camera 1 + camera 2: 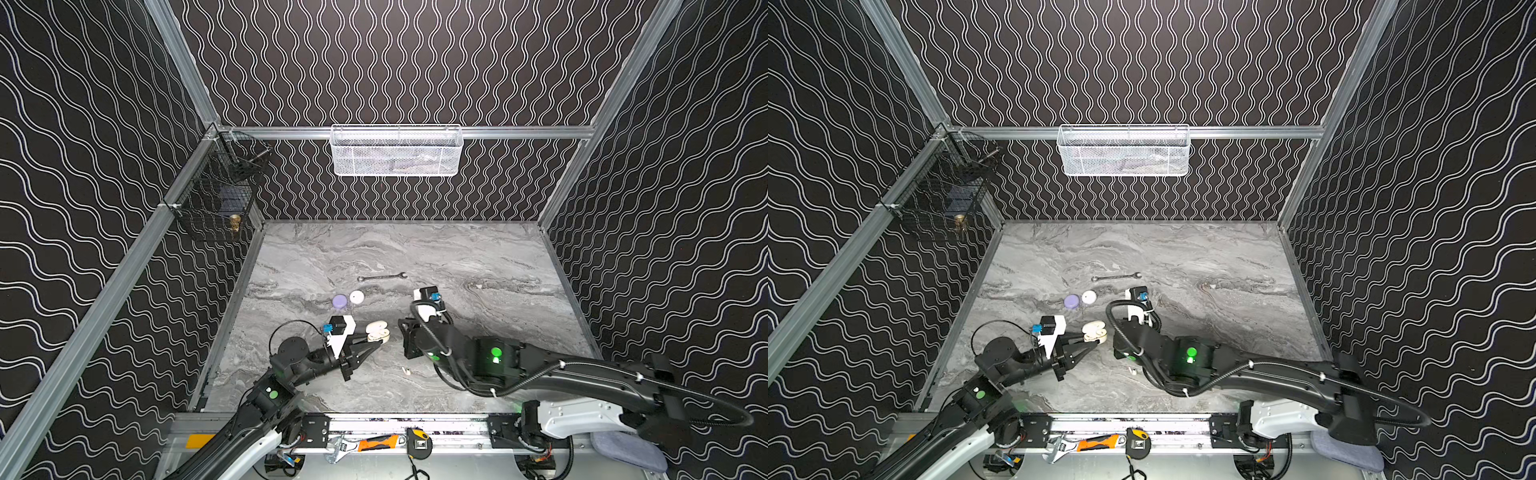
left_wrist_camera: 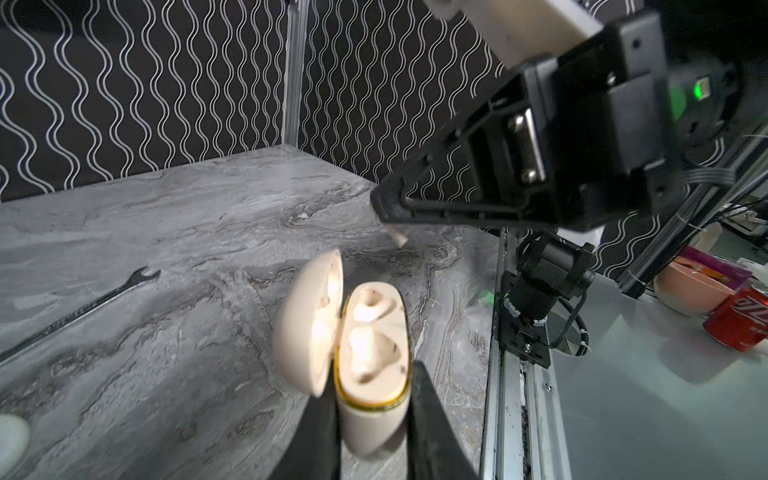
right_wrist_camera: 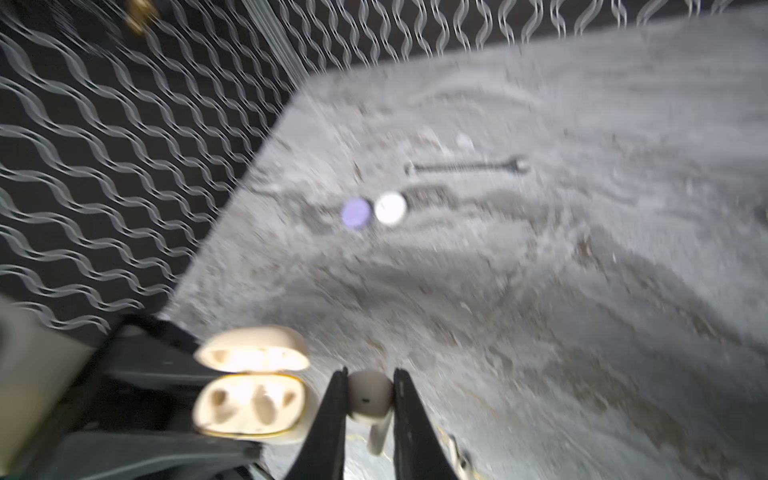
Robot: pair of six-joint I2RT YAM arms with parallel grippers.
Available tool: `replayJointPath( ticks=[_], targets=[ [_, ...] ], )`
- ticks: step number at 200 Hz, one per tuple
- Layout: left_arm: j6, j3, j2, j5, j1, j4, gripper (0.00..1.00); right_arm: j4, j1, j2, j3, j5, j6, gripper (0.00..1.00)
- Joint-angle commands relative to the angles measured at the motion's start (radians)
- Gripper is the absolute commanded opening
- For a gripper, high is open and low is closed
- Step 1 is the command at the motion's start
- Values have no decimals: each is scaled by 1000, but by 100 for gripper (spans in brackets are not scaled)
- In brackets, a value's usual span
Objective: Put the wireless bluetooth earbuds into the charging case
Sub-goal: 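Lift the earbud with the right gripper toward the open case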
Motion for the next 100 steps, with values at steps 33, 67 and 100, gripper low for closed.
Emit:
replayJointPath(
  ticks=[33, 67, 100],
  targets=[
    [48, -10, -9, 142, 1, 188, 0, 459, 48, -162, -175, -16, -293, 11],
    [58, -15, -59, 177, 0, 197, 0, 612, 51, -199, -264, -151, -379, 12],
    [55, -10, -59, 210, 1, 226, 0, 762, 58, -225, -346, -261, -431, 11]
  ],
)
